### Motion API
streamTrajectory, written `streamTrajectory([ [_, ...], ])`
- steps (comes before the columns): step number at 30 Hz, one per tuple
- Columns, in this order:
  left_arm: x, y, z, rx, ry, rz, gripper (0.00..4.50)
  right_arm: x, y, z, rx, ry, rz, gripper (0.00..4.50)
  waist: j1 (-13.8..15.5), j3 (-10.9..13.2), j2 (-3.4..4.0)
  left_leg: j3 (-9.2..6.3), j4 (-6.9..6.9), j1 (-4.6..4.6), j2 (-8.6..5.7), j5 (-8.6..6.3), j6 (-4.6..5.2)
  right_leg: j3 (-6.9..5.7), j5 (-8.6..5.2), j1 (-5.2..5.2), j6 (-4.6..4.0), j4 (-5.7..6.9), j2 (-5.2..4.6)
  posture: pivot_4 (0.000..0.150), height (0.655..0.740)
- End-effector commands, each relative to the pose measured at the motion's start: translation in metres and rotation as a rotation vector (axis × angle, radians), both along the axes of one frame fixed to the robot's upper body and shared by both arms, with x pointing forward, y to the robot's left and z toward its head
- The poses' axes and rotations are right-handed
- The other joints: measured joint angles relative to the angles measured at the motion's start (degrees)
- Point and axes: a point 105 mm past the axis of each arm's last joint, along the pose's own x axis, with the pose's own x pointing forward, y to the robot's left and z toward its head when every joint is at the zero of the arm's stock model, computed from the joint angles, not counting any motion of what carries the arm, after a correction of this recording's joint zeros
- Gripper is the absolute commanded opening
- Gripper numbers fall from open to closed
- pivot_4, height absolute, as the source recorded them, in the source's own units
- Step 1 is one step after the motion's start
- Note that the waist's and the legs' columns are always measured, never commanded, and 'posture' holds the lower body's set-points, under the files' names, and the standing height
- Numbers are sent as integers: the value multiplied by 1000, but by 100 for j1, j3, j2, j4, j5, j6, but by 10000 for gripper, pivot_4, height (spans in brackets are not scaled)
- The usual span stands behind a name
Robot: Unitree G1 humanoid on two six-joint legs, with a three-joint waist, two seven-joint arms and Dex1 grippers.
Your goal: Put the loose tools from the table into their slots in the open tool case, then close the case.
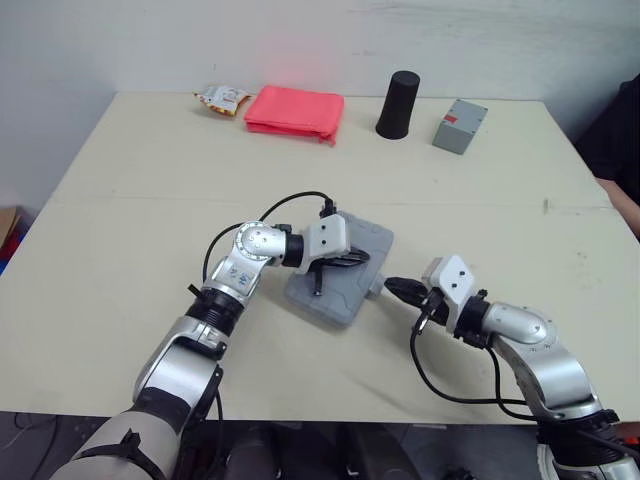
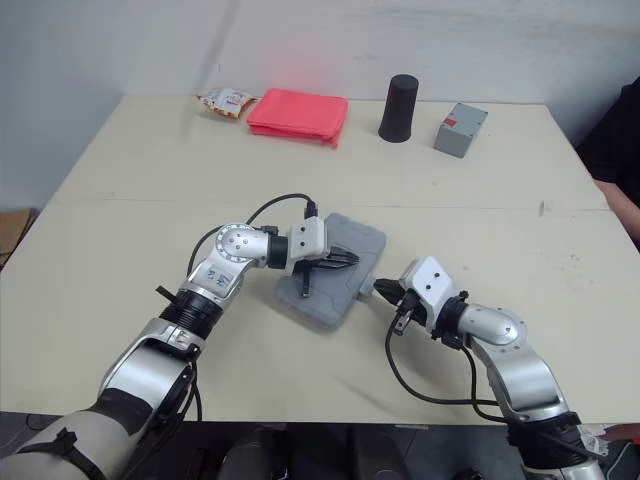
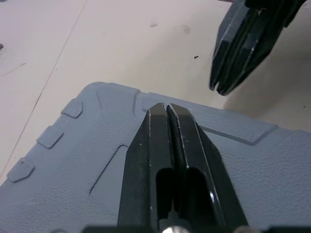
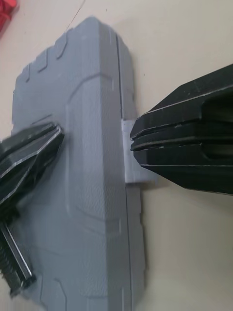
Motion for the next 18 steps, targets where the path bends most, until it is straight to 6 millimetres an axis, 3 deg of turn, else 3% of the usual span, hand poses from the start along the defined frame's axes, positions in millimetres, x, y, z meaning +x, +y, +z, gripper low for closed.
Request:
streamTrajectory([
  [1,2,14,-37,102,72,67,303,0,8,2,10,-16,14,0,-2,-2,1,-4,1,7,0,0,0,-3,0,11,-1,-2,0,1500,7400],
  [10,-7,18,-45,101,101,71,303,9,10,-14,-20,36,5,0,-19,-8,3,-9,-11,51,6,-9,-4,-5,-1,61,-6,-17,4,1500,7400],
  [18,-11,17,-60,134,136,81,303,25,29,-12,-8,14,65,0,-67,-11,3,-6,-11,58,9,-9,-7,-4,-2,64,-8,-16,8,1500,7400],
])
